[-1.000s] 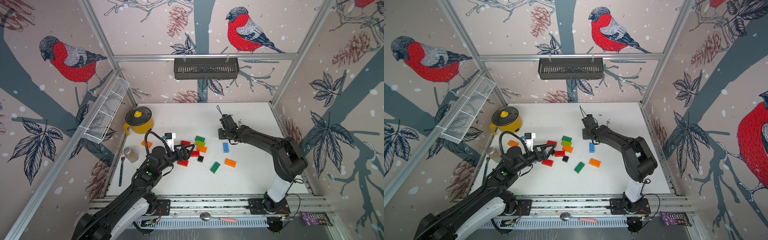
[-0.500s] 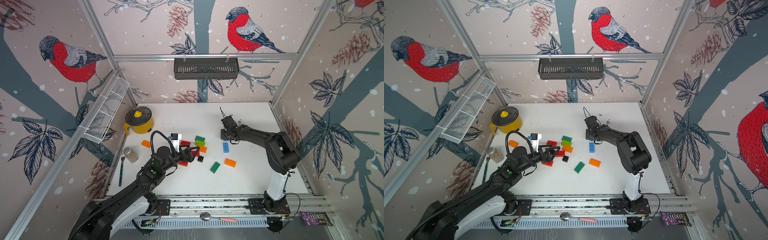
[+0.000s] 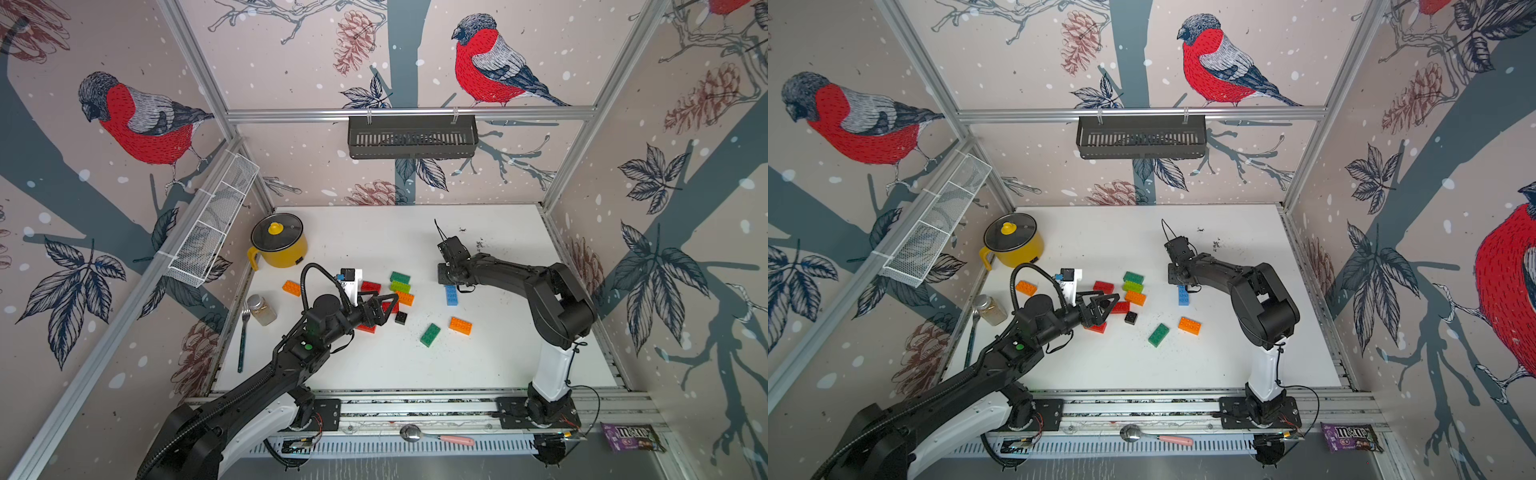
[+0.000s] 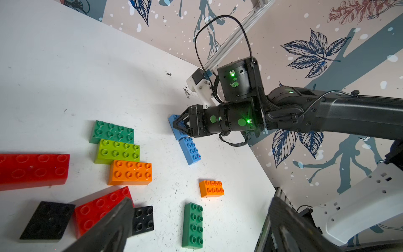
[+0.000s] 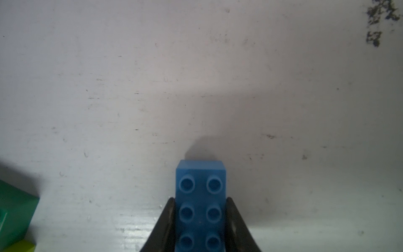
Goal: Assemble a small pinwheel with lego
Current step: Assemble the lego brick at the center of the board.
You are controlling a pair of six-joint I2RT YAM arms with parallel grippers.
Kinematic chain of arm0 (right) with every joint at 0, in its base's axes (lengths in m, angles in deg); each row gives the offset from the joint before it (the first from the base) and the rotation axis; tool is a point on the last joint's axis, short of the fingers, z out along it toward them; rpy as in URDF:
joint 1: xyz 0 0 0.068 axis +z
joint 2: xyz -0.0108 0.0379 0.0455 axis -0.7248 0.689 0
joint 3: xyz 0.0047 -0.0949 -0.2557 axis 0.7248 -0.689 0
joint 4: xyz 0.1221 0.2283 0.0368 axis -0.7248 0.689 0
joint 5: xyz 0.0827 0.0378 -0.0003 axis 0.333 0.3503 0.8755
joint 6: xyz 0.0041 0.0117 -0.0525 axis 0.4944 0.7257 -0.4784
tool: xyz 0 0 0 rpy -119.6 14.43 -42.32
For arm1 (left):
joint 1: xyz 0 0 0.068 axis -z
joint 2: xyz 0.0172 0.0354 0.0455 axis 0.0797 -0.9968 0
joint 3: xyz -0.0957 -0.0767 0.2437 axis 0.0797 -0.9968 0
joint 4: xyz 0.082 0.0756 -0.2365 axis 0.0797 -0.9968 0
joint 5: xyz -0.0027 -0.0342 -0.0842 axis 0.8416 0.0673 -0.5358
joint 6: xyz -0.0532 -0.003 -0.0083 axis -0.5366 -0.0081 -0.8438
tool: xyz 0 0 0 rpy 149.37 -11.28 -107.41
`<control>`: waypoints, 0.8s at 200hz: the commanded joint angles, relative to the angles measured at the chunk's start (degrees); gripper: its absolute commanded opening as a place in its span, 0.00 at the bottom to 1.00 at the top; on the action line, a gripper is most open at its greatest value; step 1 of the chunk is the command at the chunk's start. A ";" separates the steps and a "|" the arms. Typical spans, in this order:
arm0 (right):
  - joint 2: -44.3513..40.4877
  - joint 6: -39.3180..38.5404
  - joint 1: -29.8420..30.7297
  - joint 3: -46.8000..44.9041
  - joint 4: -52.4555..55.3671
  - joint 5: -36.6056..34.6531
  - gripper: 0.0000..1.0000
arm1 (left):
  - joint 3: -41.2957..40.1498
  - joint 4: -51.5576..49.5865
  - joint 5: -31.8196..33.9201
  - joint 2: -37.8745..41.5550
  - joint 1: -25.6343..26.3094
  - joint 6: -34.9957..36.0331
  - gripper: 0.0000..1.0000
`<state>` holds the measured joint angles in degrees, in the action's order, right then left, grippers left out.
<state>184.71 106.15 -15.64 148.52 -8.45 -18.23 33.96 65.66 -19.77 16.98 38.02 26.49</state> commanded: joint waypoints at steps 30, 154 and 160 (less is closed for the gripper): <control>0.30 -0.92 0.22 0.11 2.16 -3.07 0.18 | -0.11 2.74 0.56 -0.12 0.03 -0.38 0.97; 0.78 -0.89 0.15 -0.69 2.13 -2.66 0.32 | -0.19 2.58 1.09 -0.65 0.01 -0.73 0.97; 0.76 -0.84 0.13 -0.67 2.16 -2.66 0.32 | -0.14 2.61 1.08 -0.65 0.03 -0.72 0.97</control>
<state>184.98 106.07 -15.51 148.15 -9.04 -20.11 33.96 65.64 -18.50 16.35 38.02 26.25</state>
